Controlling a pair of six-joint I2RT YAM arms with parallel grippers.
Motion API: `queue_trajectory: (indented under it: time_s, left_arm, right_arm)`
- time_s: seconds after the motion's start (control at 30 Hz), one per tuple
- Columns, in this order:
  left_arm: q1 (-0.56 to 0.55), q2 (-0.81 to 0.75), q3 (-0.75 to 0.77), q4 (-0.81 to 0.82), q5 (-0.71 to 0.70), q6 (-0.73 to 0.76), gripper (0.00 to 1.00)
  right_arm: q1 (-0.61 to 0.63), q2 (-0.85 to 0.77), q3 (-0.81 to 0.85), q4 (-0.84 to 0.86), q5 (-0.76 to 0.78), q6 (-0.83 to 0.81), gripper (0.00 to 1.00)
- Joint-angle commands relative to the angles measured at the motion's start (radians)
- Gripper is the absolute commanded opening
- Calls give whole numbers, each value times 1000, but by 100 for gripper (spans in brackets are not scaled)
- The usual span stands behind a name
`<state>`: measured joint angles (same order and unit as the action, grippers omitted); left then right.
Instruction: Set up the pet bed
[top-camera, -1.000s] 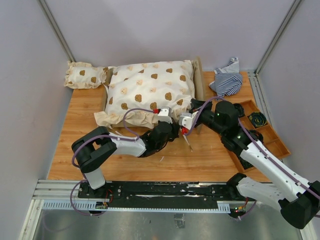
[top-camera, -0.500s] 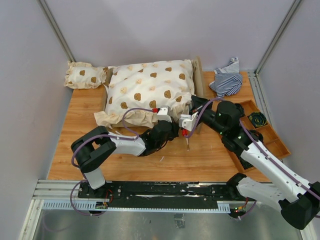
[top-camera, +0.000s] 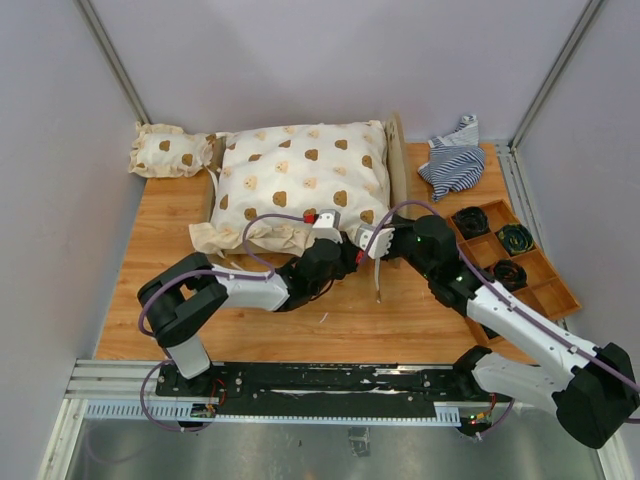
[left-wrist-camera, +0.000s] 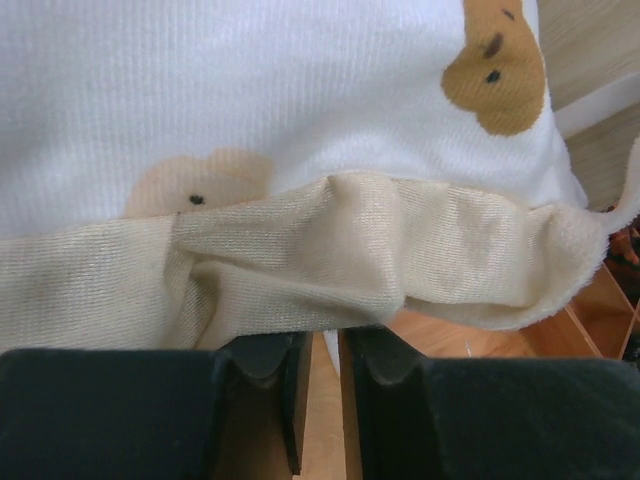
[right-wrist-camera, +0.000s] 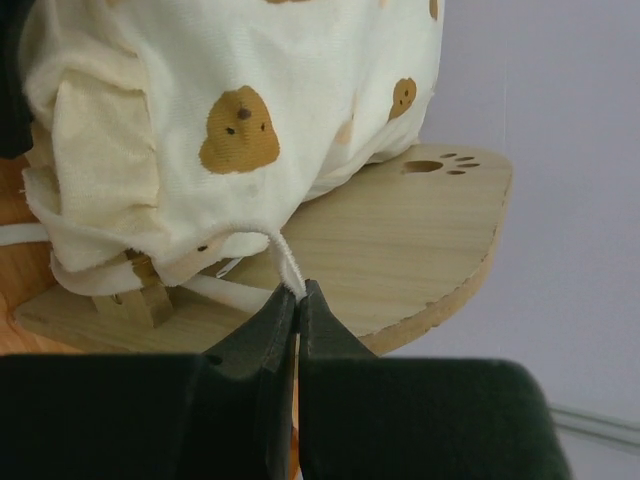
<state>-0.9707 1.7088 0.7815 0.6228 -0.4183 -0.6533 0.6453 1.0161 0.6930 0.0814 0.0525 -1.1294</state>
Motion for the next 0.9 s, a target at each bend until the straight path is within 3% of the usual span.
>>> queue_trajectory:
  time_s: [0.0, 0.07, 0.17, 0.3, 0.47, 0.63, 0.87]
  left_arm:
    - [14, -54, -19, 38, -33, 29, 25]
    - [14, -59, -21, 38, -32, 49, 30]
    - [13, -76, -29, 37, -13, 95, 37]
    - [12, -108, -65, 38, -8, 114, 46]
    - [13, -122, -86, 38, -33, 129, 48]
    - [23, -113, -58, 4, -78, 140, 45]
    - [73, -101, -22, -23, -67, 126, 42]
  right_arm:
    - [14, -5, 32, 37, 73, 188, 2]
    - [14, 12, 48, 17, 71, 267, 9]
    - [17, 29, 82, -85, 110, 433, 28]
    - [28, -22, 101, -220, 75, 837, 45]
    - [28, -118, 9, -231, 127, 1226, 40]
    - [25, -102, -148, -65, 122, 1235, 36]
    - [-80, 47, -126, 43, 121, 1206, 28]
